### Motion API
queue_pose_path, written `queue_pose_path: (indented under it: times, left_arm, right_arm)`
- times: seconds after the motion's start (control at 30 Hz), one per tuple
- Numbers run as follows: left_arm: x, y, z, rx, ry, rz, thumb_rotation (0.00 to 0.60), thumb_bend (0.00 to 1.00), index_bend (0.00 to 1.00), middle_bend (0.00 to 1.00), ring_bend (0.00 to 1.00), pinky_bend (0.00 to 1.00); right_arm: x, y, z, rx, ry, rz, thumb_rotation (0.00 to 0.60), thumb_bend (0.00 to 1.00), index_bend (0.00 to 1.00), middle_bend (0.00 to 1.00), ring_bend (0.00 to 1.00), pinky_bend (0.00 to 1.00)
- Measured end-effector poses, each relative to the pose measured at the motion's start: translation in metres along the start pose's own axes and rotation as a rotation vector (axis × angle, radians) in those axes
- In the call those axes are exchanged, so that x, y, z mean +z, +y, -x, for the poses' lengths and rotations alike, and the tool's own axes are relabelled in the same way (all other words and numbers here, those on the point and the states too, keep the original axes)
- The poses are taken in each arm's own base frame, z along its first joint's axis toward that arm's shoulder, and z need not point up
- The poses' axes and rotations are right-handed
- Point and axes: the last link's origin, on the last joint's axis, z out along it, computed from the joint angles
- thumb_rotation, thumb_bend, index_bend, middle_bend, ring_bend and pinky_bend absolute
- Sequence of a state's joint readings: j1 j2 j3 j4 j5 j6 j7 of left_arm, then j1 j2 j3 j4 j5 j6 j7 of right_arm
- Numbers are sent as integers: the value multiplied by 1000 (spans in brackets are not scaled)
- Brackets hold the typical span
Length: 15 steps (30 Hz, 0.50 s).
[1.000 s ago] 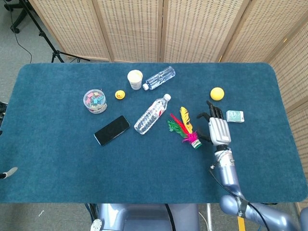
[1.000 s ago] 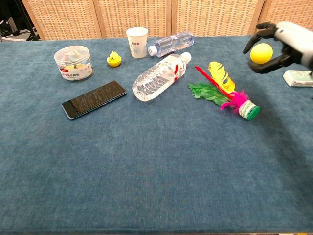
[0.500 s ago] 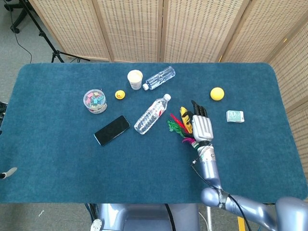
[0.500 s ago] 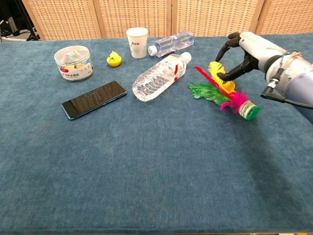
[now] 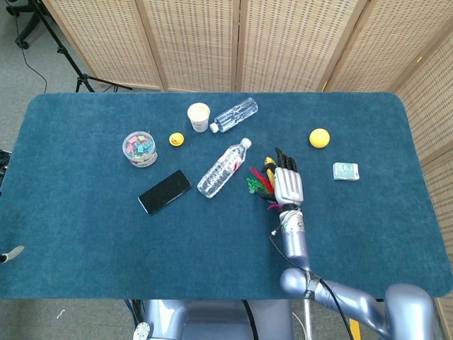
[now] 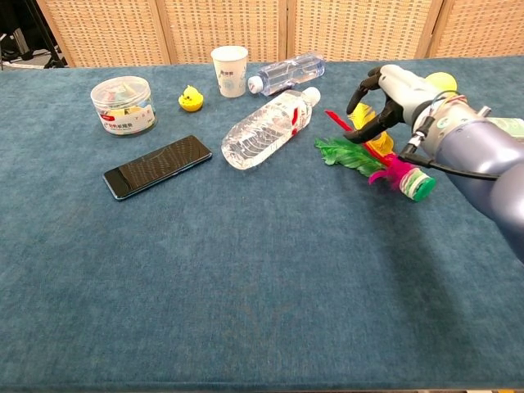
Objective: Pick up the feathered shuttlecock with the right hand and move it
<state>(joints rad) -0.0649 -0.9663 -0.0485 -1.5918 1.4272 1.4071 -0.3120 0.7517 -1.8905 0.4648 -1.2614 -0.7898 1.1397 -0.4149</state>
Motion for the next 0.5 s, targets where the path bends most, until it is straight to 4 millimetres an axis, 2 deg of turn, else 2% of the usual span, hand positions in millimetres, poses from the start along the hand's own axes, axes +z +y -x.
queue_pose_path:
  times: [0.27,0.5]
  left_arm:
    - [1,-2,-2,-10,4,-5,600,0,0,0,0,0]
    - [1,-2,-3,-13,3,-4,600,0,0,0,0,0]
  right_arm:
    - [9,-9,9,-2,-9,22,600,338,440,0,0,0]
    - [12,-7,12,-6,-15,36,600,339,500,0,0,0]
